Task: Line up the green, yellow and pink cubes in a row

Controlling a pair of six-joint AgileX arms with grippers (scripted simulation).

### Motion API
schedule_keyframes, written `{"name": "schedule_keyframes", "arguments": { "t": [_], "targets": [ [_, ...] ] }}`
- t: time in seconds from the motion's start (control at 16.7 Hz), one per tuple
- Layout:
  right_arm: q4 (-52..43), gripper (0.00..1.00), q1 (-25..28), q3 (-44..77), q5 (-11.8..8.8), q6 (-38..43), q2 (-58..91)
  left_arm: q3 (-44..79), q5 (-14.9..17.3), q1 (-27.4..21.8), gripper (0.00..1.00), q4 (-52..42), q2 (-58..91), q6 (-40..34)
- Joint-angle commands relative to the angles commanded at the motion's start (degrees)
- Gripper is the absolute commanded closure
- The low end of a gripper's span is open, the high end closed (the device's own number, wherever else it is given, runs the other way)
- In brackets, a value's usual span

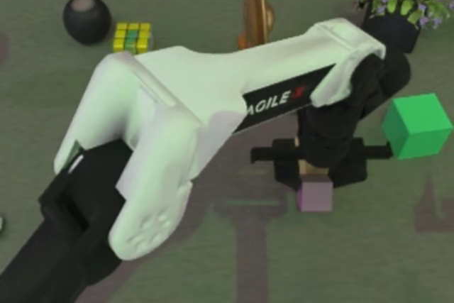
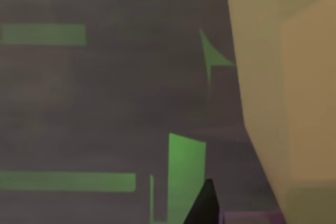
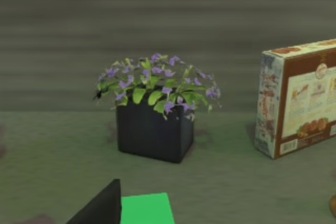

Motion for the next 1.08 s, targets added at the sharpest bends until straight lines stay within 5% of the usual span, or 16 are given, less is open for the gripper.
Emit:
{"name": "schedule_keyframes", "arguments": {
  "t": [0.78, 1.08],
  "targets": [
    [0.0, 0.0, 0.0, 0.0, 0.0, 0.0, 0.0, 0.0, 0.0, 0.0, 0.02, 0.0, 0.0, 0.0],
    [0.0, 0.0, 0.0, 0.0, 0.0, 0.0, 0.0, 0.0, 0.0, 0.0, 0.0, 0.0, 0.0, 0.0]
  ]
}}
